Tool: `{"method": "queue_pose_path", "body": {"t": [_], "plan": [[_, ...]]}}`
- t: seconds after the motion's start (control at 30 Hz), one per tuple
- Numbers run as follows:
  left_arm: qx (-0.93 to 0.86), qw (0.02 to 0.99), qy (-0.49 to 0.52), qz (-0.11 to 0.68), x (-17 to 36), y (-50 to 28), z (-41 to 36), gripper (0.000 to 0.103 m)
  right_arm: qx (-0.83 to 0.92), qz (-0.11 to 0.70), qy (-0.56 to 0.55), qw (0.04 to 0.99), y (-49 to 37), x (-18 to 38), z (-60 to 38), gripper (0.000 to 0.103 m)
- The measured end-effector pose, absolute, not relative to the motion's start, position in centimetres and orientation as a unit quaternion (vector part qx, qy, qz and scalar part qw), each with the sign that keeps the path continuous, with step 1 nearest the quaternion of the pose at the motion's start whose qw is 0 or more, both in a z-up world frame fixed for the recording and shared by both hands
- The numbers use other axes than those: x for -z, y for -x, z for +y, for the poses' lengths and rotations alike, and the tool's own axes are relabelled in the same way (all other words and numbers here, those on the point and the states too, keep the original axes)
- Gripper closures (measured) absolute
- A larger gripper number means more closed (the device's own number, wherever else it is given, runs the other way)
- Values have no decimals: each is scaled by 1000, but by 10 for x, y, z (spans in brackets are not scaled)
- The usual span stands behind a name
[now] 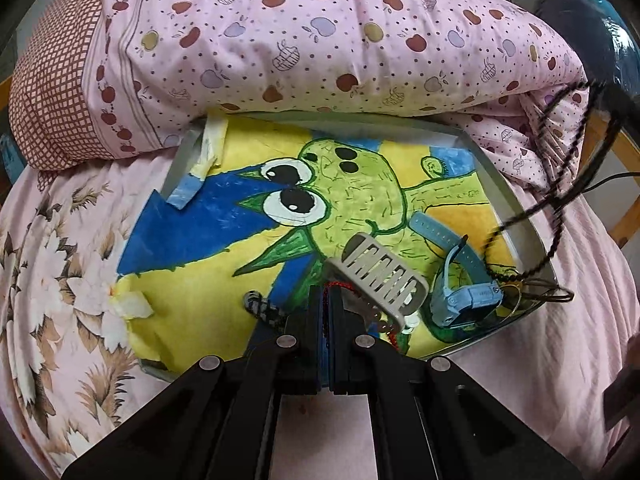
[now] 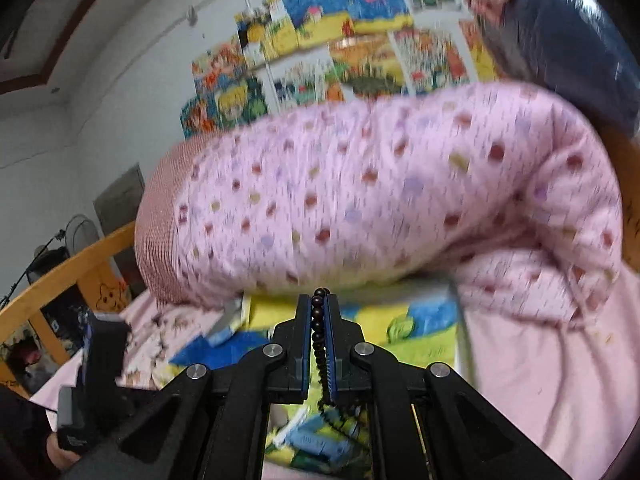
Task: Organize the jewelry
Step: 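Carry both bracelets into the tray and open both tools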
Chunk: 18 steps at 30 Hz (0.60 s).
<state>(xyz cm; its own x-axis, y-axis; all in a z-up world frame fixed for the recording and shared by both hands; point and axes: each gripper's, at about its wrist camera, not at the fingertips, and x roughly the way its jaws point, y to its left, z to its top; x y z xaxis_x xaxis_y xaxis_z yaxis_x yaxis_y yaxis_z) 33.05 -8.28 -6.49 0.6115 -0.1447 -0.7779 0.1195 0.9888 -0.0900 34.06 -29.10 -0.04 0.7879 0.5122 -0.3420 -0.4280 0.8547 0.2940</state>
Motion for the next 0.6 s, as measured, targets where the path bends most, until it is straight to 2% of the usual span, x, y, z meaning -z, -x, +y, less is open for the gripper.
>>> {"method": "queue_pose_path", "body": {"t": [0.4, 0.47, 0.5, 0.53, 0.57, 0.6], "plan": [[74, 884, 25, 461, 81, -344, -79, 102, -256, 346, -98, 897, -360, 63, -271, 96], [71, 881, 25, 466, 82, -344, -78, 102, -249, 354, -102, 896, -362, 65, -272, 91], [69, 881, 25, 468, 82, -344, -77, 98, -246, 356, -103, 896, -361, 66, -273, 87], [66, 881, 23, 469, 81, -344, -77, 95, -244, 355, -103, 896, -360, 66, -274, 78], [64, 881, 24, 468, 79, -342, -76, 84, -241, 354, -103, 898, -358, 66, -276, 70], [64, 882, 27, 466, 78, -341, -75, 68, -239, 351, -103, 899, -355, 64, -277, 67]]}}
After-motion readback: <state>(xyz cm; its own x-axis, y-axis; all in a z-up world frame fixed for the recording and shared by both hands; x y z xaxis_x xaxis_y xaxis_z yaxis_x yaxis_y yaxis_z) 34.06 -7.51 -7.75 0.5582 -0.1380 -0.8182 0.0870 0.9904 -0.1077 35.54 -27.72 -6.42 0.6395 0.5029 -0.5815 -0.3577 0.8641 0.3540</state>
